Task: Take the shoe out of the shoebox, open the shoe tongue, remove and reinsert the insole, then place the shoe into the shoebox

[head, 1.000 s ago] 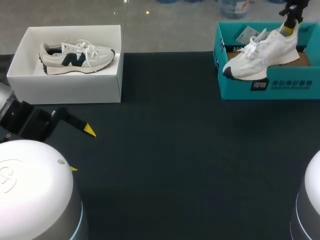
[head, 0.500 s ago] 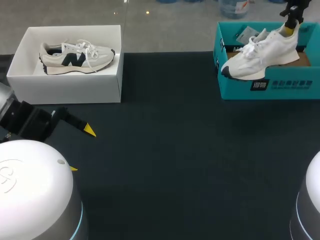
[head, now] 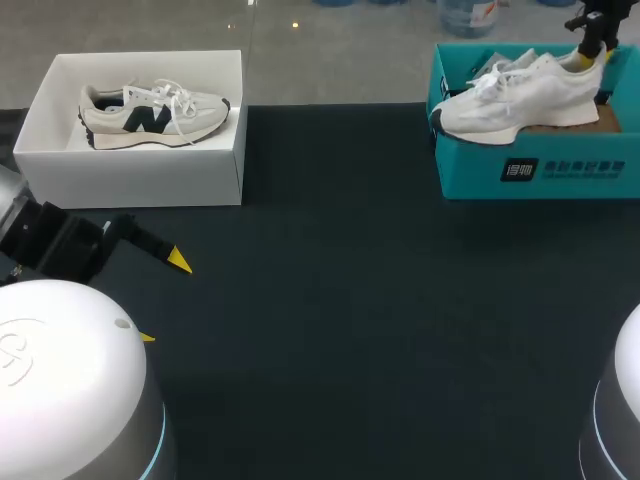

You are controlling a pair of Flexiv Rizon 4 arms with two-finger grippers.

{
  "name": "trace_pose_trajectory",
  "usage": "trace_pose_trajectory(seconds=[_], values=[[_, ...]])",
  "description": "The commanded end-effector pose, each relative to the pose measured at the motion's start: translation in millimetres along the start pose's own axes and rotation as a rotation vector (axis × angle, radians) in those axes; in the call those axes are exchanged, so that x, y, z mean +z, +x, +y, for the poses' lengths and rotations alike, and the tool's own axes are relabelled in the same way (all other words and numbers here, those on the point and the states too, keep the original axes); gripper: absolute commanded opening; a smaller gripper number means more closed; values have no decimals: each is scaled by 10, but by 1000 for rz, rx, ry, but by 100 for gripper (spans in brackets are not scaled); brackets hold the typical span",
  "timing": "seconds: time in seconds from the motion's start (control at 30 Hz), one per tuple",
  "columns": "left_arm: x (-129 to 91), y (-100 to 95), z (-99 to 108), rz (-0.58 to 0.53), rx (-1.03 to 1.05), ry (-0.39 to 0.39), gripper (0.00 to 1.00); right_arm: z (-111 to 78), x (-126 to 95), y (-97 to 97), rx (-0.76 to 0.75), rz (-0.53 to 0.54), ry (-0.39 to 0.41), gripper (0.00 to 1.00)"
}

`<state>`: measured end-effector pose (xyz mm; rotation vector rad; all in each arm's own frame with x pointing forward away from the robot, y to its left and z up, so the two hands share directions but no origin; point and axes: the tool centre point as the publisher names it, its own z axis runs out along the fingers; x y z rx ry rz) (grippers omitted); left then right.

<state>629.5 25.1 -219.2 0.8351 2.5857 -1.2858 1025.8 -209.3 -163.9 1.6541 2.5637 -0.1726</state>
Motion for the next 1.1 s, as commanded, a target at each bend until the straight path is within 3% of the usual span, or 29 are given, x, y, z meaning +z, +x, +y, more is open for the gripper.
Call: trace_pose_trajectory(seconds=[0.03, 0.47, 0.9, 1.1], values=[[4, -2, -1, 3, 0, -3, 100, -36, -8, -28, 56, -23, 20, 0], [4, -2, -1, 3, 0, -3, 100, -295, 104, -160, 303, -53, 62, 0], [4, -2, -1, 3, 0, -3, 100, -559, 138, -377, 466, -71, 48, 0], [4, -2, -1, 3, 0, -3, 100, -559, 138, -377, 466, -71, 48, 0]])
